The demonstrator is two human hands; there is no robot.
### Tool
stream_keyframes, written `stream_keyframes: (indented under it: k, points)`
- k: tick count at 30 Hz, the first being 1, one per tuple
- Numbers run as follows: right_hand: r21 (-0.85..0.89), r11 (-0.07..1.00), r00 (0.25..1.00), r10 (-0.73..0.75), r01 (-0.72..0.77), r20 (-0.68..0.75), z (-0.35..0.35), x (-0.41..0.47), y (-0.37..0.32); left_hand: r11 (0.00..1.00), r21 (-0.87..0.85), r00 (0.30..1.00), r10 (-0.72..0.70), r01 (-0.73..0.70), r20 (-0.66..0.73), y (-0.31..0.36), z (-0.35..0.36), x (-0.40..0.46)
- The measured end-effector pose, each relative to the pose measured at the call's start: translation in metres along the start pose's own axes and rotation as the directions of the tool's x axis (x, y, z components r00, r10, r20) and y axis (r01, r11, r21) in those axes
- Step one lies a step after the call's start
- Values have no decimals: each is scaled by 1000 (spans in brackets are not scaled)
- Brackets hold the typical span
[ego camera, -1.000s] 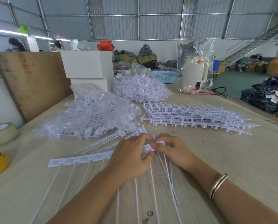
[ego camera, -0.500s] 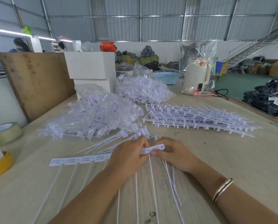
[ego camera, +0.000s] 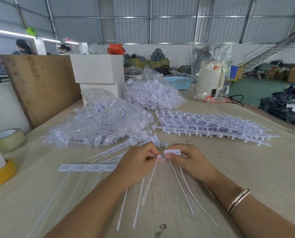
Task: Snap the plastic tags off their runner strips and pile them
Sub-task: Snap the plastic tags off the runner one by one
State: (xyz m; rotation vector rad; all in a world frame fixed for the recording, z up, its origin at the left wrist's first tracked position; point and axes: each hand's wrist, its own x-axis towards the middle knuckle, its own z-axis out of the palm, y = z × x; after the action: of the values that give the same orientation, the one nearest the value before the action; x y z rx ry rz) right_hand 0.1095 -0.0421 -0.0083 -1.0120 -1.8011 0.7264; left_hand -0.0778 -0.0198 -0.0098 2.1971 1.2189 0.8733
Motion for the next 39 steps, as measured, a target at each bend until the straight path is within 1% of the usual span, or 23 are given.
stream_keyframes:
  k: [2, 3, 4, 6, 8, 10, 13, 16, 18, 20, 22, 25, 28, 32, 34, 36, 38, 39]
  points:
    - [-11, 999, 999, 32, -32, -25, 2, 0, 1, 986, 161, 999, 32, -35, 21, -2, 0, 0]
    - [-49, 997, 998, 50, -52, -49, 3, 1, 3, 971, 231, 998, 52, -57, 31, -2, 0, -1]
    - [-105, 991, 994, 68, -77, -85, 2, 3, 6, 964, 255, 997, 70, -75, 29, -2, 1, -2]
    - [-249, 957, 983, 118, -151, -140, -2, 6, 13, 963, 251, 994, 108, -101, -14, -1, 1, -3]
    - [-380, 898, 974, 183, -221, -133, -6, 7, 20, 957, 266, 989, 134, -114, -60, 1, 1, -4]
    - [-465, 850, 969, 224, -248, -108, -7, 7, 24, 952, 282, 987, 143, -116, -78, 2, 2, -5]
    - [-493, 830, 965, 233, -261, -119, -3, 8, 24, 945, 307, 984, 152, -116, -96, 4, 2, -6]
    - [-515, 821, 970, 214, -245, -118, -2, 8, 22, 949, 306, 985, 122, -79, -123, 4, 3, -6]
    - [-493, 843, 975, 164, -218, -151, -2, 8, 21, 943, 332, 989, 80, -33, -127, 3, 2, -6]
    - [-446, 869, 965, 117, -213, -234, -2, 8, 18, 920, 391, 992, 38, 13, -124, 3, 0, -6]
    - [-413, 875, 950, 144, -253, -277, -1, 9, 18, 903, 428, 993, 5, 45, -116, 3, -3, -5]
    - [-353, 857, 921, 304, -376, -244, -2, 8, 20, 881, 471, 995, -2, 48, -99, 5, -6, -5]
    - [-170, 888, 898, 395, -427, -193, 0, 7, 15, 917, 399, 997, 8, 23, -77, 8, -7, -5]
    - [13, 919, 915, 394, -395, -80, 8, 5, 6, 927, 368, 997, 48, -64, 54, 10, -8, -6]
    - [110, 928, 928, 365, -356, -78, 11, 4, 2, 933, 346, 994, 74, -99, 84, 9, -7, -7]
    - [85, 954, 945, 296, -286, -138, 12, 4, -1, 926, 362, 994, 93, -109, 60, 8, -5, -8]
    - [-32, 974, 958, 216, -226, -189, 12, 3, -3, 912, 399, 995, 101, -102, 24, 7, -4, -7]
    - [-109, 971, 964, 189, -212, -187, 12, 3, -2, 904, 415, 994, 112, -106, 10, 7, -3, -7]
